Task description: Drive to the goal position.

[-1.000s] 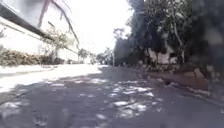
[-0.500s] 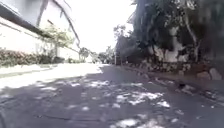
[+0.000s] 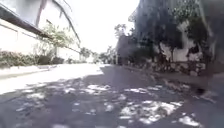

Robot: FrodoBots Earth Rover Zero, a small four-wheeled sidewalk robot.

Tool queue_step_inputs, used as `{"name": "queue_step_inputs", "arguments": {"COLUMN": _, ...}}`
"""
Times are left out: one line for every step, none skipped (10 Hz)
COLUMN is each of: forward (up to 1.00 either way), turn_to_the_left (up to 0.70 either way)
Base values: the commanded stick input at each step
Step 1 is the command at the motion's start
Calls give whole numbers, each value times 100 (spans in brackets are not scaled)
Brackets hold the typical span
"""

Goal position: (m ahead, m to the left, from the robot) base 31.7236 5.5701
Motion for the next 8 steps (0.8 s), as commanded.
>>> {"name": "queue_step_inputs", "arguments": {"forward": 100, "turn_to_the_left": 0}}
{"name": "queue_step_inputs", "arguments": {"forward": 100, "turn_to_the_left": 0}}
{"name": "queue_step_inputs", "arguments": {"forward": 100, "turn_to_the_left": 0}}
{"name": "queue_step_inputs", "arguments": {"forward": 100, "turn_to_the_left": 0}}
{"name": "queue_step_inputs", "arguments": {"forward": 100, "turn_to_the_left": 0}}
{"name": "queue_step_inputs", "arguments": {"forward": 100, "turn_to_the_left": 0}}
{"name": "queue_step_inputs", "arguments": {"forward": 100, "turn_to_the_left": 0}}
{"name": "queue_step_inputs", "arguments": {"forward": 100, "turn_to_the_left": 0}}
